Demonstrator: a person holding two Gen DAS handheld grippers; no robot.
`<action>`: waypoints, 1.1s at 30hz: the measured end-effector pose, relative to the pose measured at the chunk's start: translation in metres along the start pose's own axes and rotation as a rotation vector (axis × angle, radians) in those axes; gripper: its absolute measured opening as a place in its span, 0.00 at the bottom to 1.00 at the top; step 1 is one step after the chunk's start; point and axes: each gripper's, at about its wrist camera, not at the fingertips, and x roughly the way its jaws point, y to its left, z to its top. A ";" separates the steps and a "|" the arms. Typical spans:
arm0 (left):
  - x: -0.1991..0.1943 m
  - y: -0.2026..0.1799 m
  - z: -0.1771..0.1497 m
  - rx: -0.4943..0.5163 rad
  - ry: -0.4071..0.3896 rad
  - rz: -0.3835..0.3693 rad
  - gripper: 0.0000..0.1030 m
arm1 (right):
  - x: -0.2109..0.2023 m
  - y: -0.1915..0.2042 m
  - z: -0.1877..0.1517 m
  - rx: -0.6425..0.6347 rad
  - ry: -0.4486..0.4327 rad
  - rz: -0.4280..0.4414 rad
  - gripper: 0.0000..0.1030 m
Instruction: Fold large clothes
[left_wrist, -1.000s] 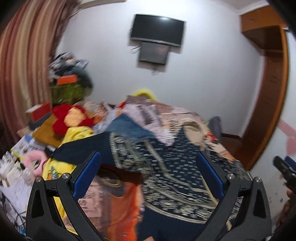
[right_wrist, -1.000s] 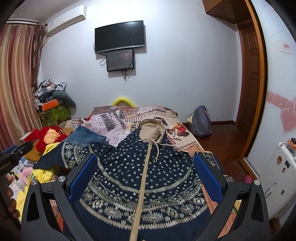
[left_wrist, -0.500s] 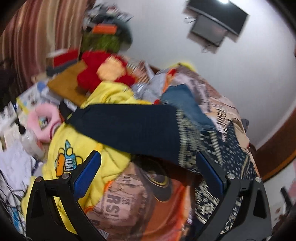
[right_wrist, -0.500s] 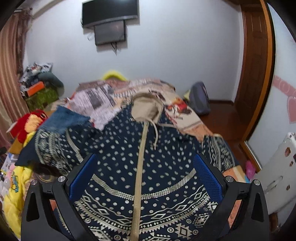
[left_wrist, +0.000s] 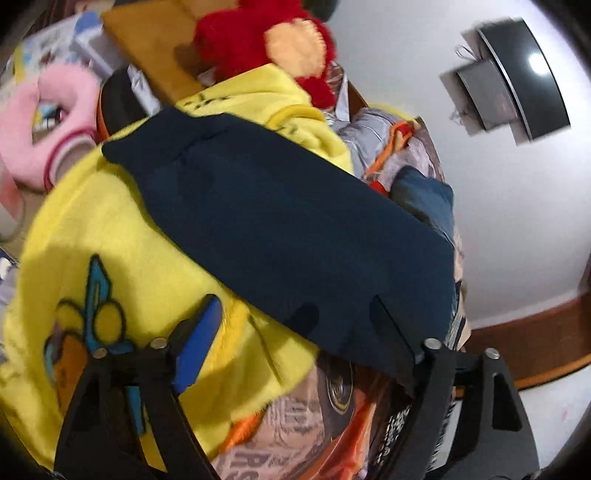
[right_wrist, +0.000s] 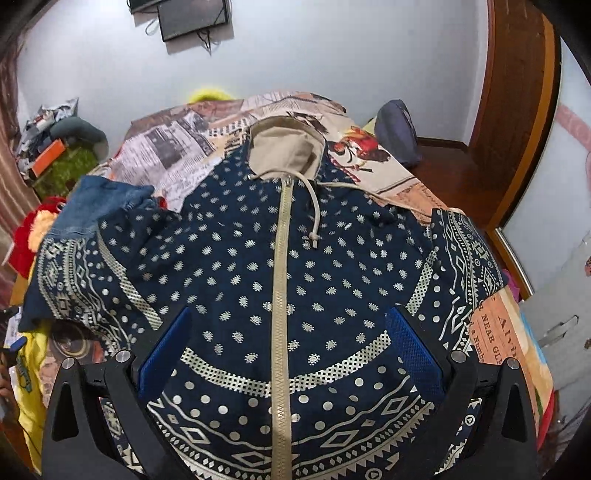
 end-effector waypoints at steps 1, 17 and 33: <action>0.002 0.004 0.003 -0.009 -0.005 -0.010 0.72 | 0.001 0.001 0.000 -0.003 0.003 -0.001 1.00; 0.010 -0.032 0.029 0.211 -0.210 0.301 0.07 | -0.006 0.010 0.005 -0.027 -0.001 0.019 1.00; -0.090 -0.259 -0.025 0.615 -0.425 0.011 0.06 | -0.023 -0.027 0.023 -0.011 -0.061 0.112 1.00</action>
